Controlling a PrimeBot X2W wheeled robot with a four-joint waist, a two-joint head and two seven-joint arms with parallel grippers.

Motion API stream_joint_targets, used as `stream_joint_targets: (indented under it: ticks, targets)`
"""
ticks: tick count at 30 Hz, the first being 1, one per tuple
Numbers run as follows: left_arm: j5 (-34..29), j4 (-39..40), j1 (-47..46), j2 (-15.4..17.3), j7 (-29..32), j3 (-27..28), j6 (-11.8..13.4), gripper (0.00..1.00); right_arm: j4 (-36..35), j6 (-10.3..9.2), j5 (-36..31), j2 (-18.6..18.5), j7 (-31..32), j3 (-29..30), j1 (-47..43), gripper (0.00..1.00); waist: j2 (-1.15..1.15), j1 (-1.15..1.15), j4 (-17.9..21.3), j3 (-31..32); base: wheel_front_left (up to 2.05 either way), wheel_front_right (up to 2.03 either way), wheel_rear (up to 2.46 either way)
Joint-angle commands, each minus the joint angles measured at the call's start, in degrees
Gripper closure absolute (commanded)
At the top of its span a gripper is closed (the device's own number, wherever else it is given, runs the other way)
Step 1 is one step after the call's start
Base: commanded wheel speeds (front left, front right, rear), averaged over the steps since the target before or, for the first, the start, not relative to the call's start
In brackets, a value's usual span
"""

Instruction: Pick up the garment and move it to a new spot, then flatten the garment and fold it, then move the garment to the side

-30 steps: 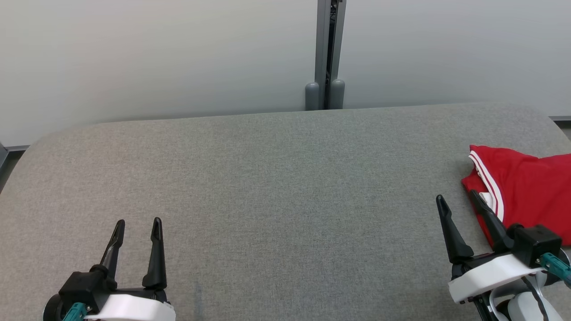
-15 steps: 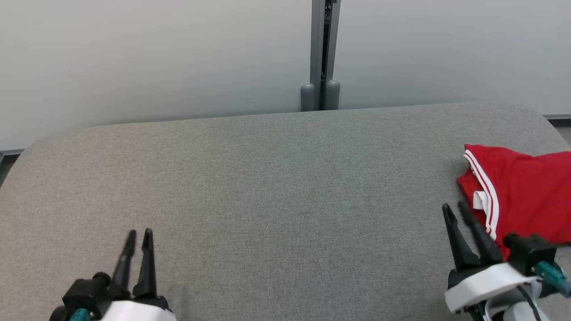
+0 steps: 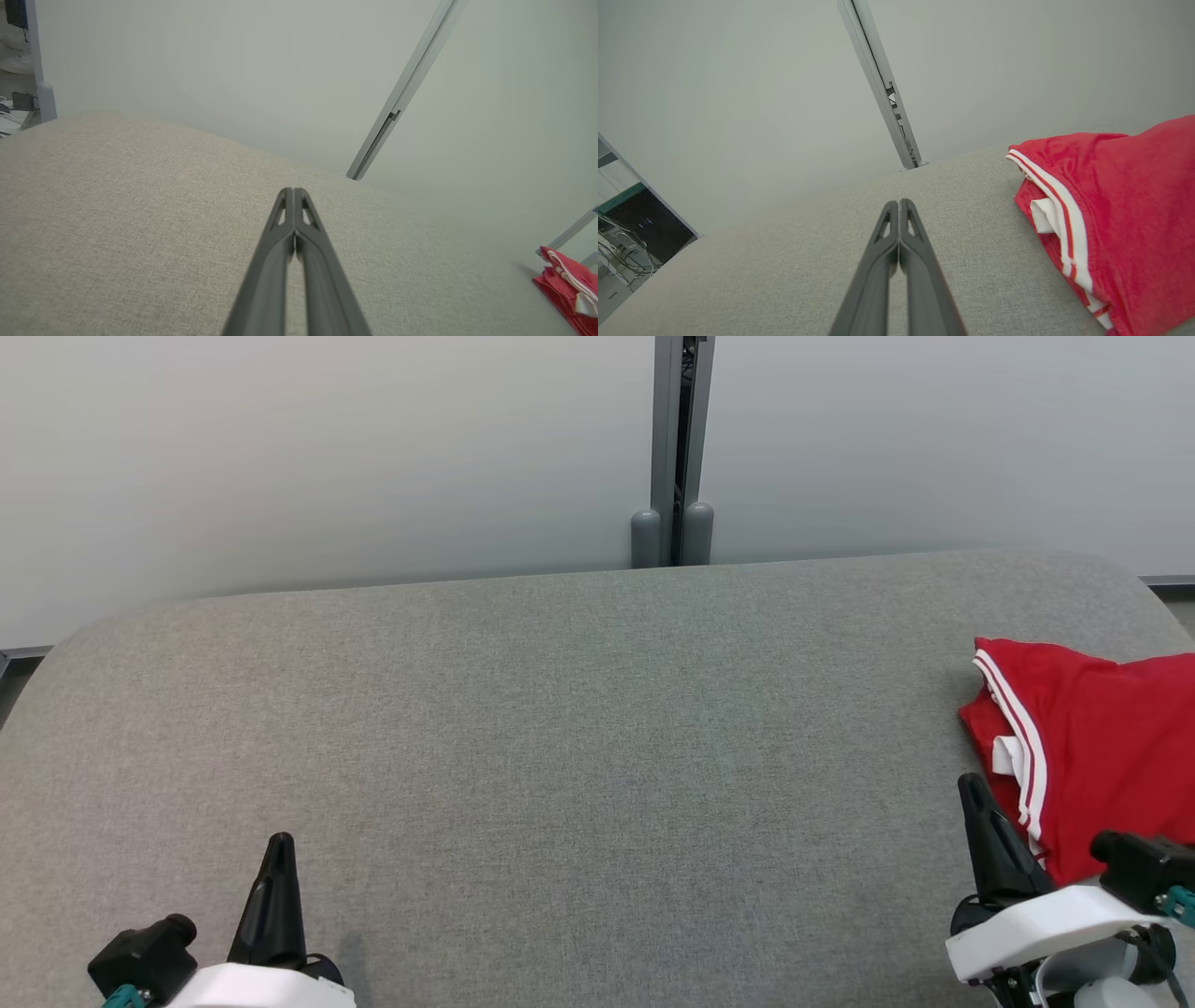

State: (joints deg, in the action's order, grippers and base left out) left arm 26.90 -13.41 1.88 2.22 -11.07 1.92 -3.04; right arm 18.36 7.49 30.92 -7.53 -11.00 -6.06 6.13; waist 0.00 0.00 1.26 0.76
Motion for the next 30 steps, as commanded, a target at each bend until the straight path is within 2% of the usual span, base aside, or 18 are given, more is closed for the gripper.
stream_joint_targets:
  ticks: [1, 30]
  targets:
    - [1.9, 1.0, -2.1, 0.4, 0.4, 0.4, -0.4, 1.00, -1.2, 0.00, 1.8, -0.2, 0.5, 0.6, 1.1, 1.00, 0.00, 0.00, 0.0, 0.0, 0.00, 0.00, 0.00]
    - [25.6, 0.5, -4.6, 0.5, 6.8, 2.0, -2.0, 1.00, -2.6, 0.00, 24.1, 1.5, 6.9, 5.2, 0.8, 1.00, 0.00, 0.00, -0.3, -0.3, 0.00, 0.00, 0.00]
